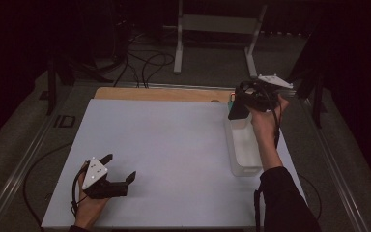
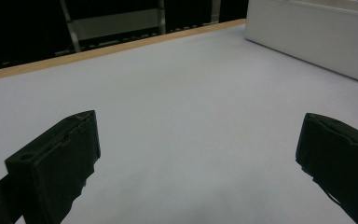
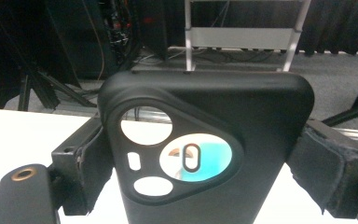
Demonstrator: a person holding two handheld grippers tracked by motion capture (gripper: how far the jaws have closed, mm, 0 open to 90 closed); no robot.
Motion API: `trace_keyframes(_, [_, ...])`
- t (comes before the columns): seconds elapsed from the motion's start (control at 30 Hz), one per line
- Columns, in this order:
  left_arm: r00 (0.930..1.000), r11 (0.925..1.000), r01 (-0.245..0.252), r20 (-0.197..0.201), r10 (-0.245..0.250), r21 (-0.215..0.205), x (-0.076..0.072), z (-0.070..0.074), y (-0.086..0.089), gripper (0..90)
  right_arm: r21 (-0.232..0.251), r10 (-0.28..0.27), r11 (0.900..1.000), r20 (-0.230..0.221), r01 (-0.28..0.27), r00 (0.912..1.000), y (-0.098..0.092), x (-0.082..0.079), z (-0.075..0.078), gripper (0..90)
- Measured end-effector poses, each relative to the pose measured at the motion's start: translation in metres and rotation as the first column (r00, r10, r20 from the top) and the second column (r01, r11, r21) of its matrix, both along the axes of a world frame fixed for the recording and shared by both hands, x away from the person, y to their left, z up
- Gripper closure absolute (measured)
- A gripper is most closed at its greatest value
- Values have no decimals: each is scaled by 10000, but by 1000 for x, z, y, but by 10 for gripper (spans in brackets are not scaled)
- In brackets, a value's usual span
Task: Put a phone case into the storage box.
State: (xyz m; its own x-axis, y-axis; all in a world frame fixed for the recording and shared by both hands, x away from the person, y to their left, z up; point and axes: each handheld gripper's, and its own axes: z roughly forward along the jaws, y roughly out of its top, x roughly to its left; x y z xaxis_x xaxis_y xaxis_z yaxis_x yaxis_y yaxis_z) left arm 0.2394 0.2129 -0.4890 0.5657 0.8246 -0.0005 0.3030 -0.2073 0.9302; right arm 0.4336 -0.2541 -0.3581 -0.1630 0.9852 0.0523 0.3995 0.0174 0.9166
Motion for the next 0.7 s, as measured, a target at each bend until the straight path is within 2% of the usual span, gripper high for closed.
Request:
trace_keyframes(0.13, [10000, 10000, 6, 1, -6, 6, 0, 0, 0, 4, 113, -125, 9999, -36, 126, 9999, -3, 2, -3, 137])
trace_keyframes(0.7, [10000, 10000, -11, 15, 11, -27, 0, 0, 0, 4, -167, -619, 9980, -494, 612, 9969, -8, 15, -18, 136])
